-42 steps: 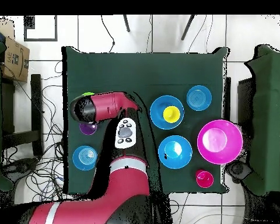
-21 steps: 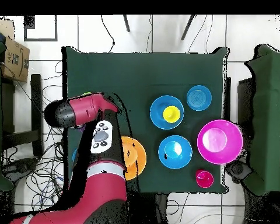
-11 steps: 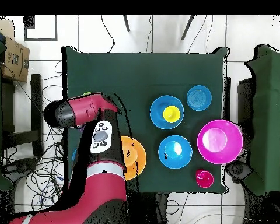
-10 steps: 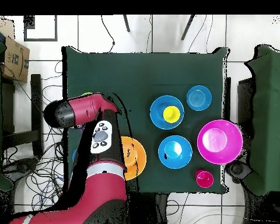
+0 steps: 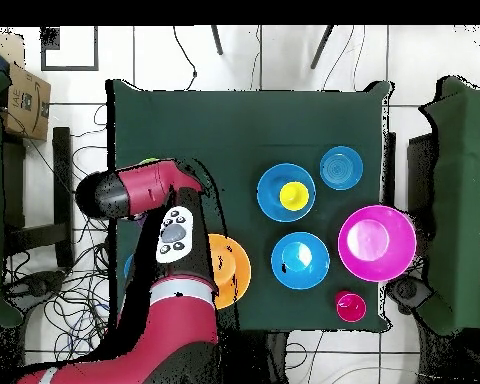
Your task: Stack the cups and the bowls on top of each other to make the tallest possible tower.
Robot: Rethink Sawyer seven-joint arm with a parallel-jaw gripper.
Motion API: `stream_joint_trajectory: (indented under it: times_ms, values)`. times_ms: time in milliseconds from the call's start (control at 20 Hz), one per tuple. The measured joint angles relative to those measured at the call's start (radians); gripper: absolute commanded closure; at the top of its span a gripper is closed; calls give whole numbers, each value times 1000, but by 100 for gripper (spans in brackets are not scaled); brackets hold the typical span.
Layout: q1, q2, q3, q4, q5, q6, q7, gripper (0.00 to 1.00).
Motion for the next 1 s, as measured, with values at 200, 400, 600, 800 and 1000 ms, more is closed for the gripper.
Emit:
stream_joint_trajectory:
  times_ms: [200, 400, 600, 800, 1000]
  values:
    - [-6, 3, 0, 0, 0, 0, 0, 0]
    - [-20, 4, 0, 0, 0, 0, 0, 0]
    - [-39, 7, 0, 0, 0, 0, 0, 0]
    - [-51, 10, 0, 0, 0, 0, 0, 0]
    - [-58, 23, 0, 0, 0, 0, 0, 0]
